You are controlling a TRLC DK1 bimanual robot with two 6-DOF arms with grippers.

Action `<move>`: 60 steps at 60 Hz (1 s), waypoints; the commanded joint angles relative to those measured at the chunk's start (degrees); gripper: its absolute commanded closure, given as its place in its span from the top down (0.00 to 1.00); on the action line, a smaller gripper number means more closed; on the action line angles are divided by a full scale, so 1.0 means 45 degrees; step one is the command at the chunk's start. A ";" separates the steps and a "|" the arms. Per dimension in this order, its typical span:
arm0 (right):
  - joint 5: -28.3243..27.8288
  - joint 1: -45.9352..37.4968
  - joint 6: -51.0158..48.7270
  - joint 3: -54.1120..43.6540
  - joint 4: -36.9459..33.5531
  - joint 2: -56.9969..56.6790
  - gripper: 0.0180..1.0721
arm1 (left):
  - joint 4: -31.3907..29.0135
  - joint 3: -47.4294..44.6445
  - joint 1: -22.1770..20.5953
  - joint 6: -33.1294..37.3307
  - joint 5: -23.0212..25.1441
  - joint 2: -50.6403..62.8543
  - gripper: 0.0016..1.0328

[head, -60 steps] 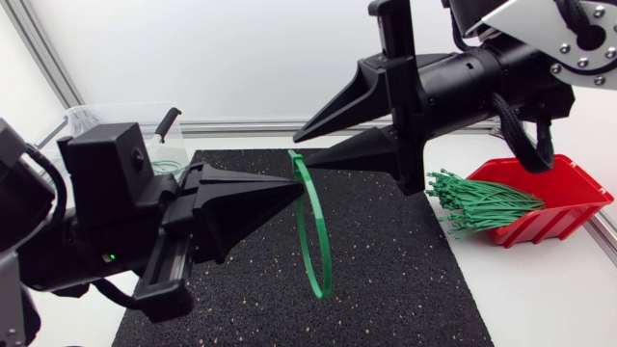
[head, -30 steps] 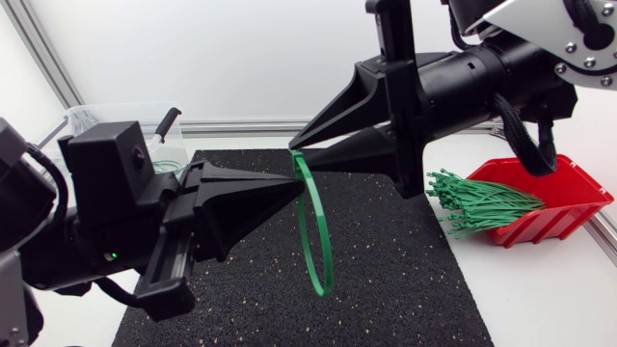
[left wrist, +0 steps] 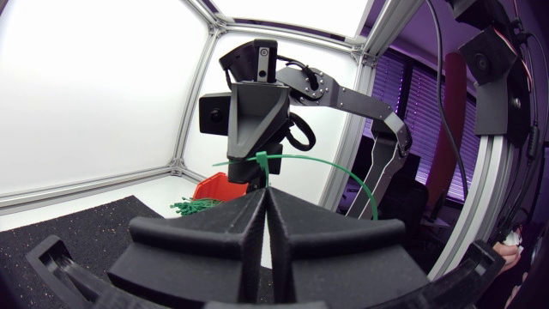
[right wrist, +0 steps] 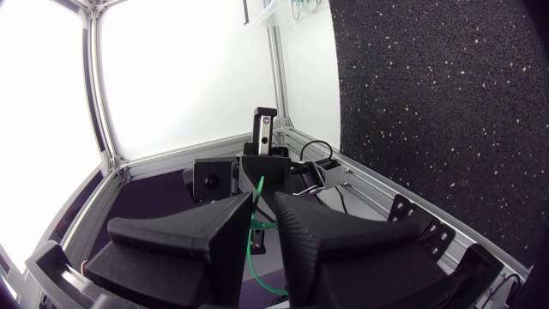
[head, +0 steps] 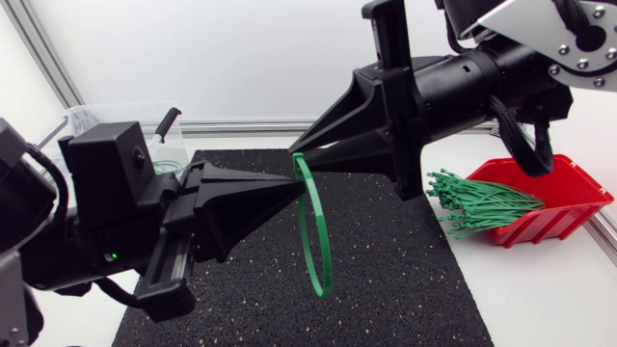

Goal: Take a green cable tie from the red box, thread the tail through the head to close it, then place it in the transparent bin on the left.

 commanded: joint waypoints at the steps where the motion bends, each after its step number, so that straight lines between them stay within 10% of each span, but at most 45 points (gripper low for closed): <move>1: 0.0038 0.0134 -0.0066 0.0229 -0.0199 0.0122 0.24 | 0.0209 -0.0148 -0.0055 -0.0280 0.0116 0.0113 0.03; 60: 0.0272 0.0056 -0.0183 0.0112 -0.0218 -0.0112 0.06 | 0.0151 -0.0227 -0.0250 -0.0123 -0.0040 0.0191 0.03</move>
